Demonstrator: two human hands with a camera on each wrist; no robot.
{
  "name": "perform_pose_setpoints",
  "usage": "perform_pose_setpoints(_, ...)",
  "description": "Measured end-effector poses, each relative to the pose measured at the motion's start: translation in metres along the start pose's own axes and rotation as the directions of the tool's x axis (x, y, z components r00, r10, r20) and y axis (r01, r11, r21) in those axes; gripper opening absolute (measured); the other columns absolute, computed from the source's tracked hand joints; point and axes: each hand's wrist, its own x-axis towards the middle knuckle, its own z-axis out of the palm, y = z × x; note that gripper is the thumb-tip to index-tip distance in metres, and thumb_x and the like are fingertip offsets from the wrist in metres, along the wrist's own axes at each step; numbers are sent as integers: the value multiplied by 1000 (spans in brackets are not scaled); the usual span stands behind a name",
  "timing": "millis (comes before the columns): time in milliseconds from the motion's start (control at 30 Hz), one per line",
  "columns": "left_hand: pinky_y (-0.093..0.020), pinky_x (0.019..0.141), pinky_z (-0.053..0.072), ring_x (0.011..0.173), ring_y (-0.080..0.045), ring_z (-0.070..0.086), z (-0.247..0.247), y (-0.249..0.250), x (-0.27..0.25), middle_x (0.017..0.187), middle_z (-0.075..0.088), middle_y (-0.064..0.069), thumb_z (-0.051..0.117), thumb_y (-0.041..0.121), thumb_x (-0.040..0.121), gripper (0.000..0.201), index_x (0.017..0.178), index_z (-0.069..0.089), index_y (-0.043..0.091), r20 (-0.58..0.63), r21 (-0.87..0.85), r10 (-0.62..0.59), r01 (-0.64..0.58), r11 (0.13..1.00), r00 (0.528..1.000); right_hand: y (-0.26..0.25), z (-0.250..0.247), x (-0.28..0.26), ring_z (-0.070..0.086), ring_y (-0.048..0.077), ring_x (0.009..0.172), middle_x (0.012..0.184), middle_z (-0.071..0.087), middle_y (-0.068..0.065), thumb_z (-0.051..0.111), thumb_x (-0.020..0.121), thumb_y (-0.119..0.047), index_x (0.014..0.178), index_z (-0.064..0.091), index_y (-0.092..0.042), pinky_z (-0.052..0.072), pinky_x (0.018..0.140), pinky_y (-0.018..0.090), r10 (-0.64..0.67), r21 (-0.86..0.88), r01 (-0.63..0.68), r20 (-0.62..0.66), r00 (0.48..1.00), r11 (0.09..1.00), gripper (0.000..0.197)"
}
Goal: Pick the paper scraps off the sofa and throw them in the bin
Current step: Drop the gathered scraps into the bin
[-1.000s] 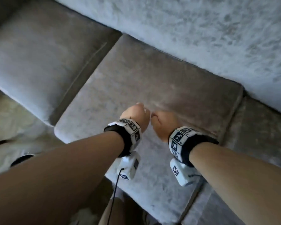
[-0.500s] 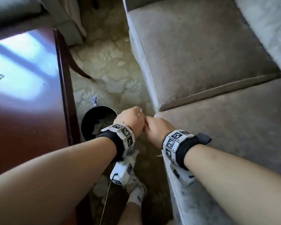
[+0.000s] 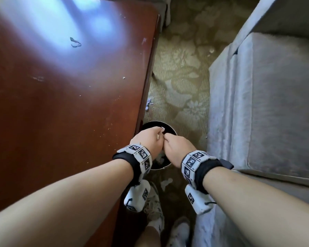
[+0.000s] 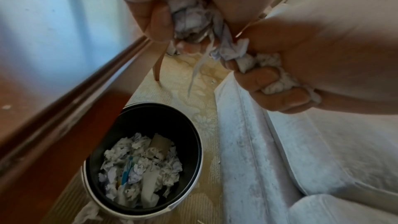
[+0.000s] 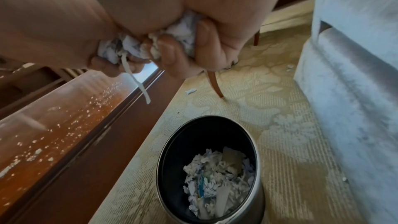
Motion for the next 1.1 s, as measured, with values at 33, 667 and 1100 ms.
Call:
perform_pose_setpoints(33, -35, 83, 53, 97, -25, 65, 1, -4, 2, 104, 70, 1, 35, 36, 98, 32, 115, 61, 29, 0, -28, -21, 21, 999, 1000, -2, 1, 5, 52, 30, 75, 77, 52, 1, 27, 98, -32, 75, 41, -24, 45, 69, 37, -5, -4, 5, 12, 1000, 1000, 28)
perform_pose_setpoints(667, -36, 75, 58, 79, -15, 68, -2, -7, 15, 81, 73, 6, 51, 39, 93, 22, 98, 72, 34, -13, -261, -193, 183, 948, 981, 15, -18, 34, 59, 24, 75, 78, 62, -2, 53, 86, -37, 85, 54, -31, 49, 69, 30, -37, 5, 37, 25, 999, 999, 6)
perform_pose_setpoints(1100, -30, 55, 42, 58, -22, 54, 11, -24, 19, 60, 53, 3, 47, 41, 94, 36, 69, 53, 15, -64, -225, -236, 216, 950, 970, 13, -3, 44, 61, 20, 70, 79, 59, -4, 49, 89, -46, 107, 43, -24, 49, 61, 32, -40, -39, 44, 85, 996, 998, 28)
